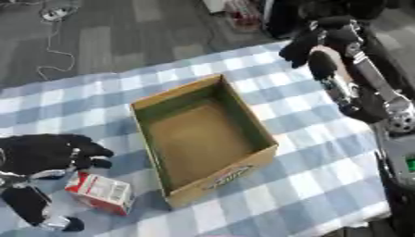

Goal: Pick up objects on the table and place them in the box.

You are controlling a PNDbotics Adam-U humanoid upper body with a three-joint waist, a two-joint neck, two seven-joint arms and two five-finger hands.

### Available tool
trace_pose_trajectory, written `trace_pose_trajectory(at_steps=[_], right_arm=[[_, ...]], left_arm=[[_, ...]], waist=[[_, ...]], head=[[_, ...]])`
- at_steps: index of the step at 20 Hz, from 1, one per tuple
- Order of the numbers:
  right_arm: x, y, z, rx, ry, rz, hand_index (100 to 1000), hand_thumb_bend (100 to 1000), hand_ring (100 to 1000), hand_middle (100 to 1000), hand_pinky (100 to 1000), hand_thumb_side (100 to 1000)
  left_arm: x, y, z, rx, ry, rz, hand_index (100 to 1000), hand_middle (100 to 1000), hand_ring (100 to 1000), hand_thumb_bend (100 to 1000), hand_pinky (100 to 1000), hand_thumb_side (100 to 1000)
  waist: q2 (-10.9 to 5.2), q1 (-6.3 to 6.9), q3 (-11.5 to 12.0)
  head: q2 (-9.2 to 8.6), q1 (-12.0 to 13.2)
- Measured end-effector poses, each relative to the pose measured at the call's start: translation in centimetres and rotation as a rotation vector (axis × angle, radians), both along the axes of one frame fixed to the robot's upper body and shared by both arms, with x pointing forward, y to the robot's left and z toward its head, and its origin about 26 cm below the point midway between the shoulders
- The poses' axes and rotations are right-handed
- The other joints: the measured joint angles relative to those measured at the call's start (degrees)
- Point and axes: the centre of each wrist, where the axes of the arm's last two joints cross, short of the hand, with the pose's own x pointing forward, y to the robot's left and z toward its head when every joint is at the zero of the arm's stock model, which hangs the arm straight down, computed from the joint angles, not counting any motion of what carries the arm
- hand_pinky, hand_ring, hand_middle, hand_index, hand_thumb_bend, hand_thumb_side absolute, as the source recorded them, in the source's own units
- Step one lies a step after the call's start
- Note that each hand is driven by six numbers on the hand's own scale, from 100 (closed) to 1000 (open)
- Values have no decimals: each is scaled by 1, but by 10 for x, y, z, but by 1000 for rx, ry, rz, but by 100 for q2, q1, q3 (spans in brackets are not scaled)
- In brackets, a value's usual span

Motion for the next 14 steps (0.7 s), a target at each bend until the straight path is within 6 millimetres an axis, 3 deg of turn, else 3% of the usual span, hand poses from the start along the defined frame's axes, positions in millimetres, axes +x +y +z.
trace_pose_trajectory(at_steps=[8, 14], right_arm=[[0, 1, 2, -2, -7, 6, 680, 100, 441, 512, 394, 1000], [0, 2, 2, 1, -5, 13, 680, 100, 441, 512, 394, 1000]], left_arm=[[3, 2, -12, 43, 18, 12, 1000, 1000, 1000, 480, 1000, 857], [7, 3, -20, 53, 24, 14, 1000, 985, 971, 413, 1000, 828]], waist=[[0, 8, -21], [0, 8, -35]], head=[[0, 0], [0, 0]])
